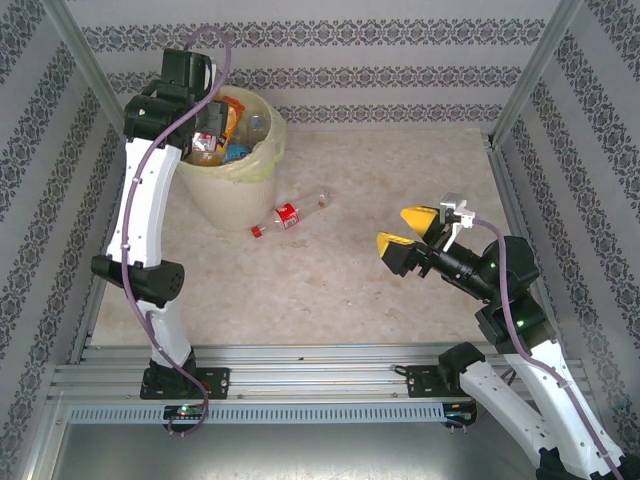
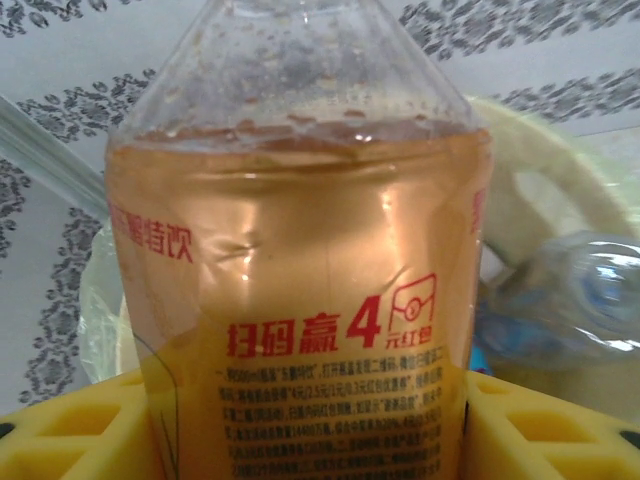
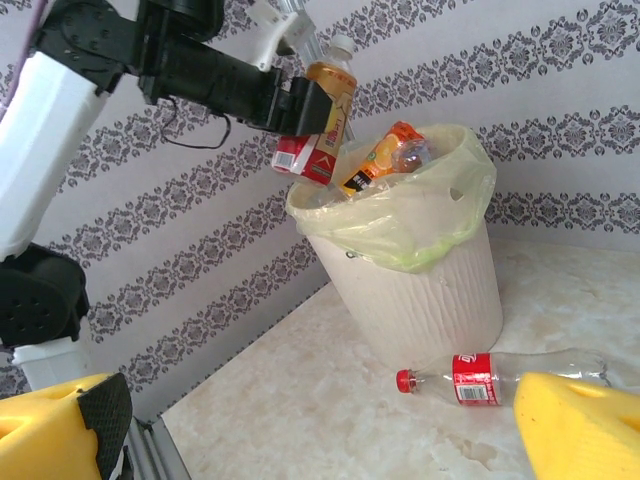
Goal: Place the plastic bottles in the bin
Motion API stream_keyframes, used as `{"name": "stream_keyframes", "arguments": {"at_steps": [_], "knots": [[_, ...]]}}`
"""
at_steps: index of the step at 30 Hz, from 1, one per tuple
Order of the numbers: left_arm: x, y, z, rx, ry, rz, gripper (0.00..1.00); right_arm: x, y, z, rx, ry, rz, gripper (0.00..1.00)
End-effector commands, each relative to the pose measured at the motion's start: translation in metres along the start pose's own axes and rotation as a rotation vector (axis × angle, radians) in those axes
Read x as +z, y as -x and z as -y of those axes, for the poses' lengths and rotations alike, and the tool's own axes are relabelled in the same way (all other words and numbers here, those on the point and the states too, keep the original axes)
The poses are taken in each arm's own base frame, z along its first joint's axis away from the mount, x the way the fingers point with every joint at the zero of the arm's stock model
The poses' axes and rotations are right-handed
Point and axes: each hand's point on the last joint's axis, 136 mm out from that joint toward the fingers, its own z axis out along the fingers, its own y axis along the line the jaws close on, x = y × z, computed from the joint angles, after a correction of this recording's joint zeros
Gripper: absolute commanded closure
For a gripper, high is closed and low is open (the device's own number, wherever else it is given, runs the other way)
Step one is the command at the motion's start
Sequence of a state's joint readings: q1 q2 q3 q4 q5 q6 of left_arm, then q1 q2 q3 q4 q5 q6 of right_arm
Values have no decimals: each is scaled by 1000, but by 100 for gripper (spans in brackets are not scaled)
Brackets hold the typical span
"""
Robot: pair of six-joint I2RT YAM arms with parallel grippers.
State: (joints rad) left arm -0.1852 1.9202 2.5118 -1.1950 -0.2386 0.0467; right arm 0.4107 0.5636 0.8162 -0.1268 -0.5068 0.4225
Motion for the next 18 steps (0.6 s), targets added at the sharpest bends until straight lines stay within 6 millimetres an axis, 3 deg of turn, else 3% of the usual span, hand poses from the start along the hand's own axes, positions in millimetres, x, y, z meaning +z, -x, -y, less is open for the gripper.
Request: {"name": "stream_keyframes", "arguments": {"at_steps": [1, 9, 18], "knots": [[17, 6, -24, 52, 117, 10, 39, -2, 1, -7, -3, 23, 4, 2], [55, -2, -47, 100, 220, -48, 39, -1, -6, -2, 8, 9, -8, 2], [86, -20, -48, 99, 197, -118, 32, 0, -8, 1, 12, -2, -15, 2]]}}
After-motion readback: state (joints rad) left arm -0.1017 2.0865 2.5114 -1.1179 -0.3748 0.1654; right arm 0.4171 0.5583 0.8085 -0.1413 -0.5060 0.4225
